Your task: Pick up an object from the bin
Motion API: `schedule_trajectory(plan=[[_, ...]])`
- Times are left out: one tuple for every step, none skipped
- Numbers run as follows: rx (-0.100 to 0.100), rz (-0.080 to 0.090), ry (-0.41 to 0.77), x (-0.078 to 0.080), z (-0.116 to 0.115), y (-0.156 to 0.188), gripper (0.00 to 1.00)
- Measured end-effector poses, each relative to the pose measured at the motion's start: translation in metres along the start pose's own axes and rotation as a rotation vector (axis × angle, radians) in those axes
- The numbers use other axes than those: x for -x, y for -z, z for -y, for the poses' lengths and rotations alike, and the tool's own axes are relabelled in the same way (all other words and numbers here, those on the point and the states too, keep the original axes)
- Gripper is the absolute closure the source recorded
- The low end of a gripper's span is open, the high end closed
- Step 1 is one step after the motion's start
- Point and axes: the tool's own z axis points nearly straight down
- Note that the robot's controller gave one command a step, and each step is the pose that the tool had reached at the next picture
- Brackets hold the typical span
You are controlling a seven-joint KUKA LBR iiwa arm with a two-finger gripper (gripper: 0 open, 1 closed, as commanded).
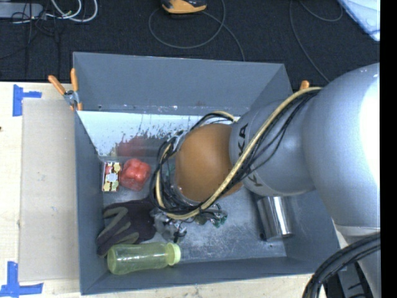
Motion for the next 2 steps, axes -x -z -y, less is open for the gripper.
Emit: schedule_trajectory(plan=[[0.005,-0.011,0.005,-0.004,0.005,0.039,1.00],[0.000,0.002,0.111,0.012,0.038,0.067,1.00]])
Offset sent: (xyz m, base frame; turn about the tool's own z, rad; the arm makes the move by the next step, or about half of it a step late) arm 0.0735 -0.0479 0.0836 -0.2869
